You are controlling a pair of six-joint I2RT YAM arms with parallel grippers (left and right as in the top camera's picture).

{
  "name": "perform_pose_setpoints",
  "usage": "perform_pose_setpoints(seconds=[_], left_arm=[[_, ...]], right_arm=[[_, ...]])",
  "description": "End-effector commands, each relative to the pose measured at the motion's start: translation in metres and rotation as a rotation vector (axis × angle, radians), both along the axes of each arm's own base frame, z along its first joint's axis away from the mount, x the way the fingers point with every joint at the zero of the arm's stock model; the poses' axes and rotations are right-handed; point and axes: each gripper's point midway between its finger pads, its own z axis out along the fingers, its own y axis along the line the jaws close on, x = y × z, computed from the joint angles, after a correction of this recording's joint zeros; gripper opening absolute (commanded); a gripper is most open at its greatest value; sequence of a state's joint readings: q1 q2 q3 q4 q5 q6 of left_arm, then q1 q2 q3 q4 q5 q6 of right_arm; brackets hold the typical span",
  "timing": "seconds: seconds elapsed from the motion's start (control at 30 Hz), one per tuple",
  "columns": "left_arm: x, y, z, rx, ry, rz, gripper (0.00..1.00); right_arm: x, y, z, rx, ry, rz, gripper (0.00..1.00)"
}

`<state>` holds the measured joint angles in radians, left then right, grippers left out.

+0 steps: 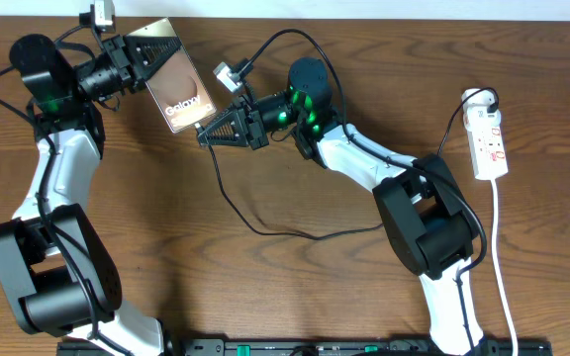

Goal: Plug charger to phone and switch on socket
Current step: 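Push the connector into the phone's bottom port with the right gripper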

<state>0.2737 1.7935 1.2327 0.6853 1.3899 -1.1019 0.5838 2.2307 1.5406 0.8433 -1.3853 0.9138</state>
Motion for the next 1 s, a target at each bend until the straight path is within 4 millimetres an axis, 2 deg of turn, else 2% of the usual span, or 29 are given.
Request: perform_pose_setpoints(seconds=[0.0,0.97], left_arm=[[-0.008,-0.004,0.01,0.014,-0.039,-0.034,0.07],[-0.017,-0.008,0.006,0.026,-0.051,-0.091,0.07]], right_arm=[[0.008,-0.001,0.003,-0.006,0.031,-0.037,0.01],[0.02,0.003,0.005,-0.037,0.156,-0.105,0.01]])
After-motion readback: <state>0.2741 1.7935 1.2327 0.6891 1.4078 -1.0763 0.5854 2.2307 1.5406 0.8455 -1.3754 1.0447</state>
